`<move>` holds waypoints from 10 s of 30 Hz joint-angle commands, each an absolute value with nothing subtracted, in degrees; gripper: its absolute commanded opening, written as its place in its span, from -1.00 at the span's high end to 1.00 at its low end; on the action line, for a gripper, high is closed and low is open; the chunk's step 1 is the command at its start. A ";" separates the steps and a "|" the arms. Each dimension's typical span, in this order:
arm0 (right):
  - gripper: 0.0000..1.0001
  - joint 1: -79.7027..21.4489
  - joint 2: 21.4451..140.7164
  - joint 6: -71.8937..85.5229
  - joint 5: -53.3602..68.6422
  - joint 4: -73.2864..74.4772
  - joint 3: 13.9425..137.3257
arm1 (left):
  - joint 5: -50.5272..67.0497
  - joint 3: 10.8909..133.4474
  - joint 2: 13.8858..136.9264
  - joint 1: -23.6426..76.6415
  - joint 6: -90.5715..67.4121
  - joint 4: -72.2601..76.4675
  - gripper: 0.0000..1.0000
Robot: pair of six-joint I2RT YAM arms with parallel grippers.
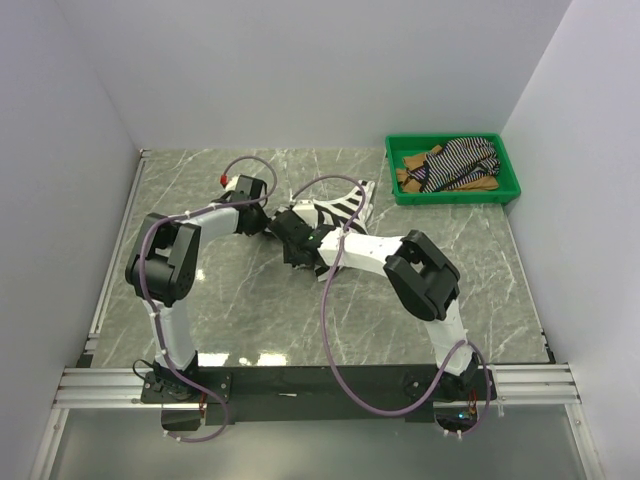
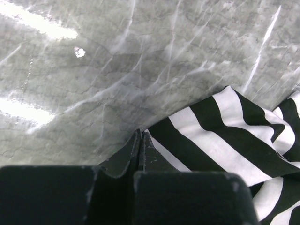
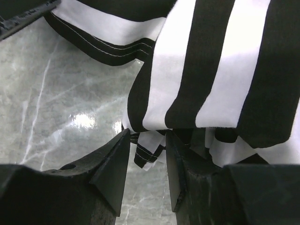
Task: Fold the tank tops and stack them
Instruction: Flatten the tank top out, then fold the tank top
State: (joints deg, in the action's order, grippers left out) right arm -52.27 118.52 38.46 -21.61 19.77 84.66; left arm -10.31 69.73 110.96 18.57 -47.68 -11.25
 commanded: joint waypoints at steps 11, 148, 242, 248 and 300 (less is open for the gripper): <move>0.14 -55.55 118.04 37.97 -26.19 21.71 82.53 | -12.92 66.80 106.44 18.11 -49.48 -11.16 0.99; 0.35 -70.66 118.18 44.48 -13.09 26.43 99.03 | 2.63 77.08 97.38 -2.99 -43.42 -22.76 0.05; 1.00 -76.99 107.30 45.00 -4.31 18.02 81.99 | -6.24 78.05 108.56 -1.93 -42.98 -18.98 0.99; 1.00 -77.61 112.41 44.74 -0.52 18.46 88.24 | -8.35 80.86 106.44 -3.43 -42.01 -21.80 0.99; 0.30 -70.75 87.99 58.89 -9.14 3.24 46.67 | -2.99 93.25 118.39 15.38 -42.19 -19.69 0.03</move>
State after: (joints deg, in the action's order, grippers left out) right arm -70.61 91.85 58.35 -6.61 3.42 47.83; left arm -4.03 91.00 119.85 15.09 -42.83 -22.68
